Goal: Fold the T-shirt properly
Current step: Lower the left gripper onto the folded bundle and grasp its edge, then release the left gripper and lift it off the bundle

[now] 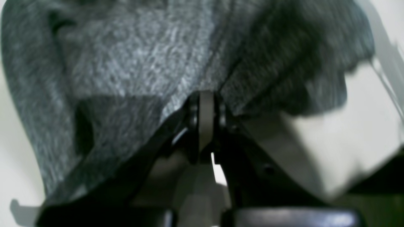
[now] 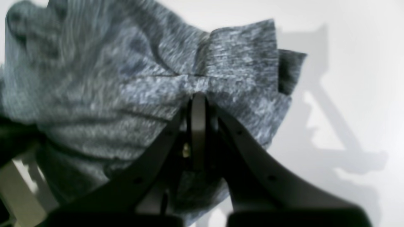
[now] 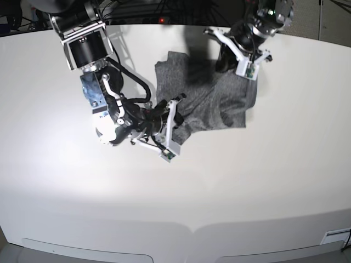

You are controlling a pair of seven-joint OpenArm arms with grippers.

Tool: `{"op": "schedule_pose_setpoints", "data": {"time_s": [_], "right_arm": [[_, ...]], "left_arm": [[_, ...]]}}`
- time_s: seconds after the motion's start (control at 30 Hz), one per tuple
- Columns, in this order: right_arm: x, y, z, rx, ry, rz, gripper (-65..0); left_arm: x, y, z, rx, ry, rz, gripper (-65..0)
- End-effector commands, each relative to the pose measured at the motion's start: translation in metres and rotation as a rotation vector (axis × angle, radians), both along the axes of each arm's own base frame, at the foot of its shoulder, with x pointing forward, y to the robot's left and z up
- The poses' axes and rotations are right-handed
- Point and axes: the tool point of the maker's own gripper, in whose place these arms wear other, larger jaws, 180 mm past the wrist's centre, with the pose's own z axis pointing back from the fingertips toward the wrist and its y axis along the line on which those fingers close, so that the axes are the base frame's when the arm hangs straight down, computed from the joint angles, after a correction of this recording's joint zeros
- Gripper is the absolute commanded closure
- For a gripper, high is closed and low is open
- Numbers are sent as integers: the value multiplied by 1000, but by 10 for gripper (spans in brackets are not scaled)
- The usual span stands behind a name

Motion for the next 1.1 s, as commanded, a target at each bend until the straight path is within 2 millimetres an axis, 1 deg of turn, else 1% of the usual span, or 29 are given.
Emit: {"op": "schedule_pose_setpoints", "data": {"time_s": [0.0, 0.07, 0.13, 0.23, 0.33, 0.43, 0.57, 0.63, 0.7, 0.77, 0.8, 0.87, 0.93, 1.03, 1.07], "right_arm": [[5, -6, 6, -12, -25, 3, 0], [-4, -15, 3, -30, -24, 4, 0], [-15, -23, 3, -42, -36, 13, 0], [-40, -28, 6, -53, -51, 40, 0], [-71, -17, 10, -28, -43, 67, 0], [-99, -3, 14, 26, -32, 78, 0], [-122, 17, 21, 106, -20, 70, 0], [-128, 26, 23, 131, -9, 66, 0], [-127, 27, 25, 136, -14, 66, 0], [-119, 26, 31, 140, -41, 60, 0], [-114, 26, 37, 154, -54, 56, 0], [-104, 26, 53, 201, -73, 41, 0], [-90, 23, 70, 250, -93, 20, 0], [-66, 15, 91, 302, -135, -20, -123], [-58, 12, 97, 310, -155, -30, -151]], "left_arm": [[-9, 20, -24, 101, 96, 17, 0], [3, 26, -31, 109, 99, 32, 0], [18, 34, -33, 115, 91, 51, 0], [42, 47, -30, 124, 63, 88, 0], [65, 56, -18, 128, 17, 114, 0], [83, 52, -10, 128, 0, 105, 0], [99, 46, 0, 124, -28, 76, 0], [105, 45, 5, 122, -44, 69, 0], [110, 45, 8, 123, -51, 69, 0], [111, 48, 9, 138, -42, 64, 0], [111, 52, 10, 153, -34, 58, 0], [110, 55, 18, 167, -48, 53, 0], [109, 58, 32, 180, -87, 48, 0], [104, 55, 58, 186, -148, 43, 0], [101, 54, 65, 187, -165, 41, 0]]}}
